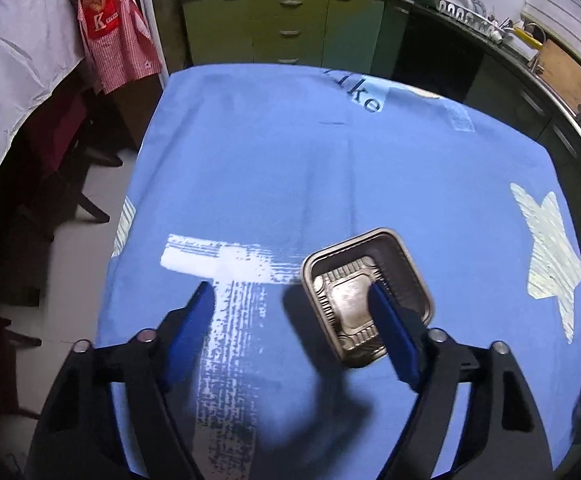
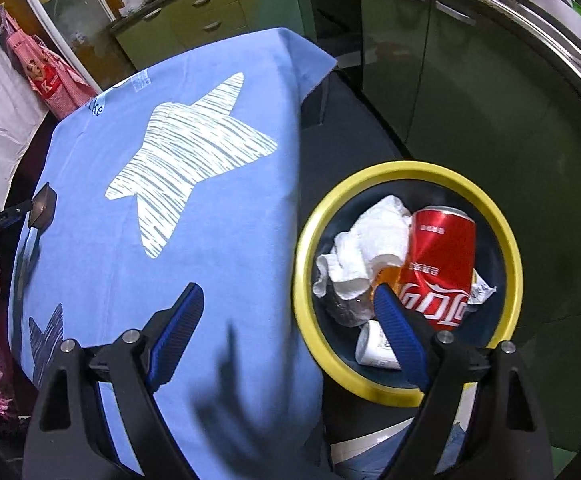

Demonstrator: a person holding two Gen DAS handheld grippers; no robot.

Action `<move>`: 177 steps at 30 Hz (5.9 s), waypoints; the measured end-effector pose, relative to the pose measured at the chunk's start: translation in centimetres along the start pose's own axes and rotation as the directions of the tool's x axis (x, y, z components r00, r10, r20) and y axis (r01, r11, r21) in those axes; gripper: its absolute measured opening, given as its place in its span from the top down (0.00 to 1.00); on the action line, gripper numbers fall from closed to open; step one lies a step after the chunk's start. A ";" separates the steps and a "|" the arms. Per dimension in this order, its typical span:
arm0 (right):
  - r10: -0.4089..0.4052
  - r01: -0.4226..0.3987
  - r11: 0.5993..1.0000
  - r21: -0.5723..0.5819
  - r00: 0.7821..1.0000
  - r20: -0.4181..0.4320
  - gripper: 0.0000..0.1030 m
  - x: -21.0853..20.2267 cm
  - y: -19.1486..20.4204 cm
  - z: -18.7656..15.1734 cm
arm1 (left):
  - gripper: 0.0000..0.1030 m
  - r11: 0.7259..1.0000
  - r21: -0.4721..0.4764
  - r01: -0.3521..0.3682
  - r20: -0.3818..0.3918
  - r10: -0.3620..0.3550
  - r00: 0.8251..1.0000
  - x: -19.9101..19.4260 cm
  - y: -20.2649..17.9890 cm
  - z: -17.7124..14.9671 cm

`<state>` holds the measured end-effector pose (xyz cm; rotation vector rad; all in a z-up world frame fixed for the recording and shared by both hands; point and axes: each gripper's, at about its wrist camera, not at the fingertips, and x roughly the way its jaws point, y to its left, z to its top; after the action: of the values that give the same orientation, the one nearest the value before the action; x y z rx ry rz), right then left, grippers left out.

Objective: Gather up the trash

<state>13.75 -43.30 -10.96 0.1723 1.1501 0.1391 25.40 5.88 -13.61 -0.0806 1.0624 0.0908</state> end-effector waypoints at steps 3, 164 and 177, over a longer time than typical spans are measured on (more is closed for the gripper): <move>0.005 -0.005 1.000 -0.011 1.000 -0.002 0.20 0.0 0.4 0.0 | 0.37 1.000 0.002 0.009 -0.023 -0.009 1.000 0.7 0.1 -0.2; -0.189 0.193 0.980 0.044 0.845 0.500 0.06 -15.7 12.1 -14.7 | 0.04 0.963 0.236 0.127 0.411 -0.217 0.885 -24.6 -3.9 -15.6; -0.192 0.193 0.980 0.050 0.847 0.495 0.06 -15.4 12.0 -14.8 | 0.04 0.963 0.237 0.132 0.405 -0.221 0.887 -24.4 -3.9 -15.5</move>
<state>-6.26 -33.68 -0.62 0.0815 0.6416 -0.0834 0.56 -0.56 0.29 0.0278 0.6134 -0.1625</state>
